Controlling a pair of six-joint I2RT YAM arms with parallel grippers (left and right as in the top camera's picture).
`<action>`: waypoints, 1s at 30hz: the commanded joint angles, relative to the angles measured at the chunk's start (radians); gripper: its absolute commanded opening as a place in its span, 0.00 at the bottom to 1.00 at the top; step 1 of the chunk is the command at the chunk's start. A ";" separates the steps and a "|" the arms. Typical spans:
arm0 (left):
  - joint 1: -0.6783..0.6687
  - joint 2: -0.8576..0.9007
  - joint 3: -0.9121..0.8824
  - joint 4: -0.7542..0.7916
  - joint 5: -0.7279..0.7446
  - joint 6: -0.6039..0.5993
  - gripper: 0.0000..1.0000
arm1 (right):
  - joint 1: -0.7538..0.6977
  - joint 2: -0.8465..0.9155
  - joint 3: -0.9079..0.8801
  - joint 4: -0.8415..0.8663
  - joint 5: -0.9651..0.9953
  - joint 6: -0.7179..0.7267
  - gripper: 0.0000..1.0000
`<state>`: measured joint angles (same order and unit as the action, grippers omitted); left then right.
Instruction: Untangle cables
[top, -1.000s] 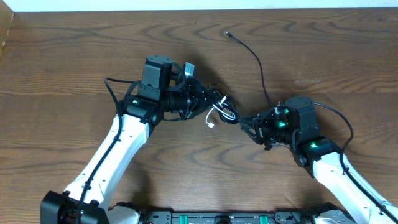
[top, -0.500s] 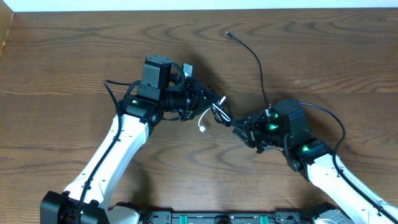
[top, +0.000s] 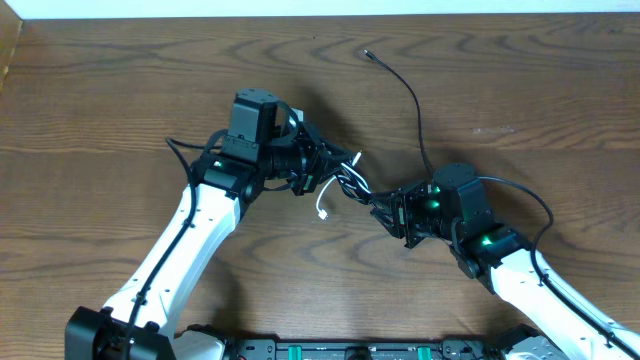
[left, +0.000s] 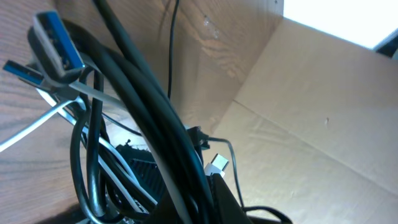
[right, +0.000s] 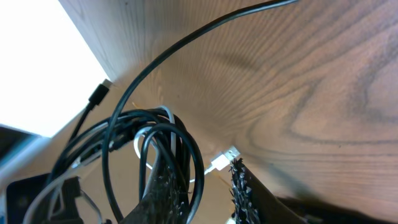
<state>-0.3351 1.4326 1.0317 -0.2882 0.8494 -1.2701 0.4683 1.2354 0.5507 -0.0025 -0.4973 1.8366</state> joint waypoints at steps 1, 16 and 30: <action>-0.032 -0.008 0.006 0.003 -0.045 -0.074 0.08 | 0.011 0.000 0.008 0.014 -0.023 0.092 0.29; -0.055 -0.008 0.006 0.025 -0.061 -0.085 0.08 | 0.010 0.000 0.008 0.016 -0.025 0.213 0.18; -0.053 -0.008 0.006 0.139 -0.060 -0.161 0.08 | 0.010 0.000 0.008 -0.058 0.108 0.002 0.01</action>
<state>-0.3836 1.4326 1.0286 -0.1913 0.7757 -1.3872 0.4686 1.2346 0.5568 -0.0235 -0.4480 1.9392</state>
